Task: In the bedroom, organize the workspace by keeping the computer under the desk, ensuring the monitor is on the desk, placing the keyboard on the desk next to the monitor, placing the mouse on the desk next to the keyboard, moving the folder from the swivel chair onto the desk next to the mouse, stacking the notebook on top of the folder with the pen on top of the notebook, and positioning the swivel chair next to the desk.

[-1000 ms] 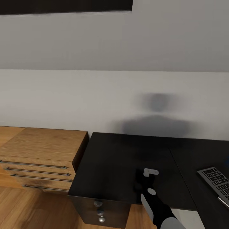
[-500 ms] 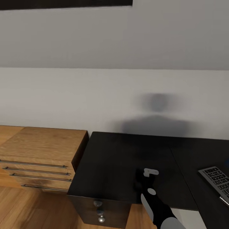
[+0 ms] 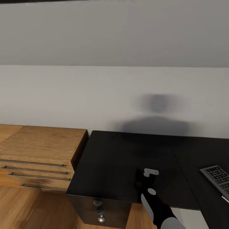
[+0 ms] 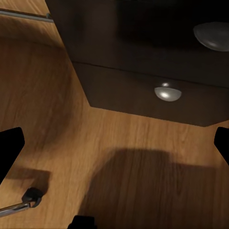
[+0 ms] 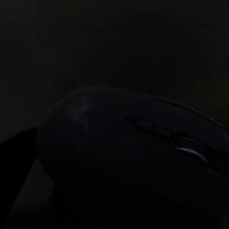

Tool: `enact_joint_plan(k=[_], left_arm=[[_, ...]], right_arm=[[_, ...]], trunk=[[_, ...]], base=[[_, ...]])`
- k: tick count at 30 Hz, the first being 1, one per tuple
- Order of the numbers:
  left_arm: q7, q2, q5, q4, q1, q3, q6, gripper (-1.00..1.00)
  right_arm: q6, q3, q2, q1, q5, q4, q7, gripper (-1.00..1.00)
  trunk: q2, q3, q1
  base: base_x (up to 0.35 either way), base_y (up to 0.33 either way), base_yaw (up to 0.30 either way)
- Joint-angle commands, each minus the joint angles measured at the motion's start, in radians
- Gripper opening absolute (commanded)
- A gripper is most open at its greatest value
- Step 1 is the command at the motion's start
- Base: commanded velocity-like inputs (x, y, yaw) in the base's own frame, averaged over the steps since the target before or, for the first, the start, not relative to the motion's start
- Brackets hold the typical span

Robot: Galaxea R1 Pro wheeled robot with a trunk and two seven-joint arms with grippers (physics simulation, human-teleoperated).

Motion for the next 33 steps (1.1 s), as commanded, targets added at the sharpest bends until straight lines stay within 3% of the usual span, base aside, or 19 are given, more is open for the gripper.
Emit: enact_joint_plan(k=[1,18,33], left_arm=[[0.003,0.000,0.005,0.001,-0.001,-0.003,-0.003,1.00],[0.003,0.000,0.005,0.000,-0.001,-0.003,-0.003,1.00],[0.003,0.000,0.004,0.000,-0.001,-0.003,-0.003,1.00]], right_arm=[[-0.004,0.002,0.000,-0.001,-0.005,0.001,-0.004,-1.00],[-0.003,0.003,0.000,-0.001,-0.004,0.016,-0.002,-1.00],[-0.005,0.014,0.022,-0.001,-0.006,0.020,-0.005,-1.00]], trunk=[[-0.008,-0.004,0.004],[-0.127,-0.057,0.069],[-0.127,-0.058,0.069]], base=[[0.000,0.000,0.000],[0.000,0.000,0.000],[0.000,0.000,0.044]])
